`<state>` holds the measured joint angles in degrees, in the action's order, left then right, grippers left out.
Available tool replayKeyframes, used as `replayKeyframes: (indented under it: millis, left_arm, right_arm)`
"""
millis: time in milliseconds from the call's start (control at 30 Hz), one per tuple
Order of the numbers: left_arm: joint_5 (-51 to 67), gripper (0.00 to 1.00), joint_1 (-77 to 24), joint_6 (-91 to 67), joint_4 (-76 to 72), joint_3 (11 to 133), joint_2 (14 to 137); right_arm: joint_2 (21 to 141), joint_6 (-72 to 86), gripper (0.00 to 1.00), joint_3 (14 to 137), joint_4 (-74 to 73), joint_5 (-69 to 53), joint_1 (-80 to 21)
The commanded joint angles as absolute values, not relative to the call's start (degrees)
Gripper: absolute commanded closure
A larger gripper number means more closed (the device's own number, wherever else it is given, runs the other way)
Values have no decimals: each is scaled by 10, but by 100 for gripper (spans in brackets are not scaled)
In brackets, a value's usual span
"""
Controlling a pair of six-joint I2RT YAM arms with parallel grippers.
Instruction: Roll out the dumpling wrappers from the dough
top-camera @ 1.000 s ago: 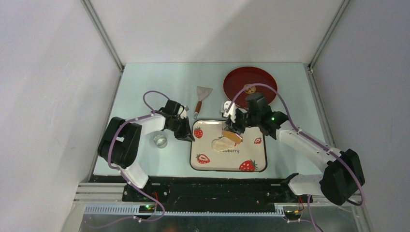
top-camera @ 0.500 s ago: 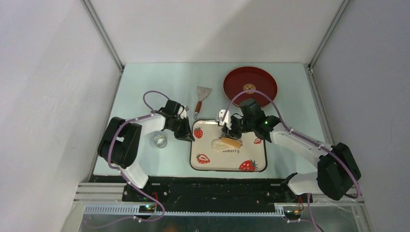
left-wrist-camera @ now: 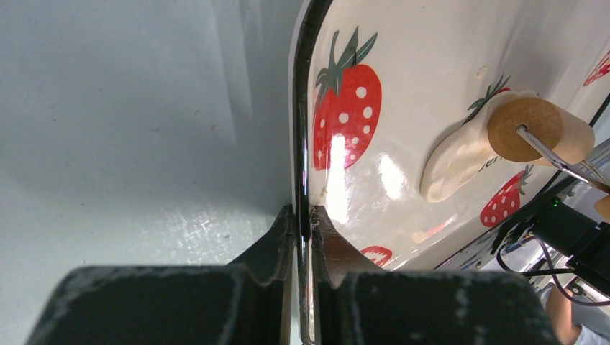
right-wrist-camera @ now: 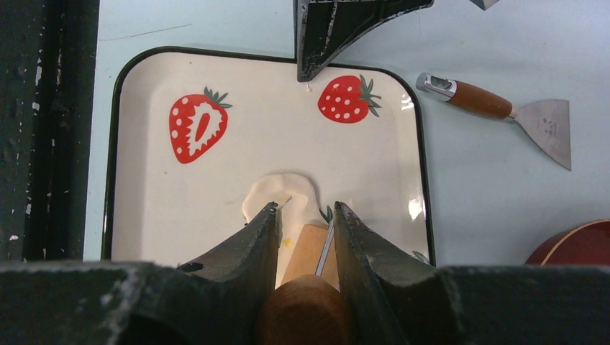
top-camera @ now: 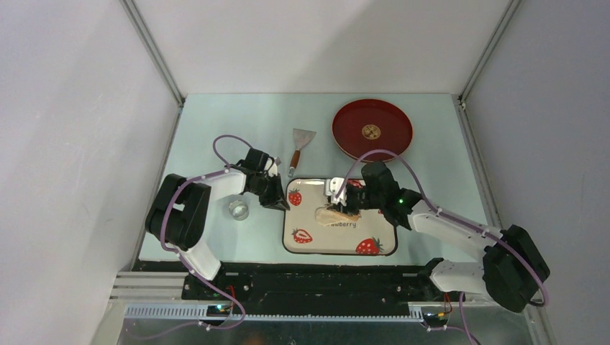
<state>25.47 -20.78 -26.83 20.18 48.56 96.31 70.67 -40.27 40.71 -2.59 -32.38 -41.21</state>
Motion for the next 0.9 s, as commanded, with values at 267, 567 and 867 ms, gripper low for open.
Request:
replayKeyframes:
  millis: [267, 567, 867]
  left_arm:
    - [171, 100, -214, -225, 240, 466, 984]
    - [170, 100, -214, -225, 239, 467, 984]
    - [171, 100, -214, -226, 240, 468, 980]
  right_arm:
    - [660, -320, 100, 360, -120, -301, -440]
    - [643, -294, 100, 361, -136, -308, -443]
    - [633, -329, 100, 438, -166, -313, -402]
